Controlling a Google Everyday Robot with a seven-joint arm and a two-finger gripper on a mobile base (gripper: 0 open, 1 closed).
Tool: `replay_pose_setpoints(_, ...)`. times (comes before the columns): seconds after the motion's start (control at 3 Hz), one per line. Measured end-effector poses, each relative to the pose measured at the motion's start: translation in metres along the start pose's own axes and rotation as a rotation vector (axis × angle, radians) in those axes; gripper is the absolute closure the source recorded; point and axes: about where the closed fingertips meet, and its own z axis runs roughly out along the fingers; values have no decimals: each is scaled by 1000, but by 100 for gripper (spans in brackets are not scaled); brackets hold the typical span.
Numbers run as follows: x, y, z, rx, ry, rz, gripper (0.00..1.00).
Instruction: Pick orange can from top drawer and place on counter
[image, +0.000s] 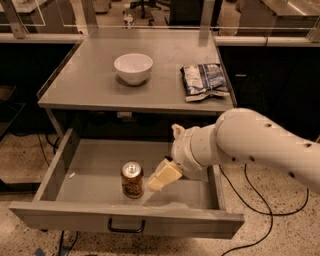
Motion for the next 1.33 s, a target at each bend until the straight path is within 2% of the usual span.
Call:
replay_pose_setpoints(0.33, 5, 14, 30, -43, -35, 9, 0)
replay_pose_setpoints(0.67, 5, 14, 30, -43, -35, 9, 0)
replay_pose_setpoints(1.0, 6, 14, 33, -28, -62, 16, 0)
replay_pose_setpoints(1.33, -1, -6, 76, 6, -97, -3, 0)
